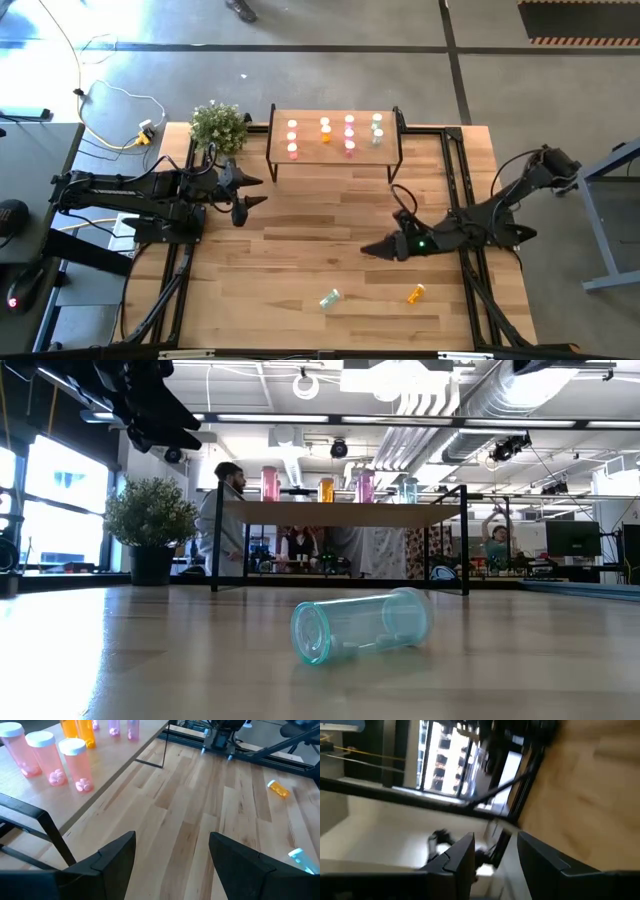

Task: Pick and place medicine bottles onto shelf by color
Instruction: Put the orange pill bottle on the shelf aligned with the other orange pill bottles

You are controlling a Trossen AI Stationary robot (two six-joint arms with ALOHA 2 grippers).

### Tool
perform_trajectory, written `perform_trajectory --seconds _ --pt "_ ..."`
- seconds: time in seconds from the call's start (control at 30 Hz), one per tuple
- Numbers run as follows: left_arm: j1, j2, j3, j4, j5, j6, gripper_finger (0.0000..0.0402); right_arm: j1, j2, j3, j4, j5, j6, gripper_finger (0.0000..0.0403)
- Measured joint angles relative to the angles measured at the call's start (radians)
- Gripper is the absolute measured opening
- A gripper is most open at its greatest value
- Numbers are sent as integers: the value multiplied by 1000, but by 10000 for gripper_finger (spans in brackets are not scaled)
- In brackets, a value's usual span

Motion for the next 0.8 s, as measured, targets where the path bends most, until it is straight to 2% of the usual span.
perform_trajectory --seconds 0.17,0.27,0.43,0.6,0.73,0.8 --pt "0 0 0 -1 0 -40 241 64 1 6 -11 -78 178 139" --pt "0 0 0 -1 4 -44 241 109 2 72 -132 -125 258 139" --pt "0 0 0 -1 16 -51 241 177 6 272 -549 -130 388 139" --pt "0 0 0 -1 17 -53 241 230 71 460 -1030 -31 654 139" --pt "0 0 0 -1 17 -53 241 259 154 521 -1236 -74 900 139" --pt "0 0 0 -1 17 -53 241 258 194 524 -1244 -132 923 139"
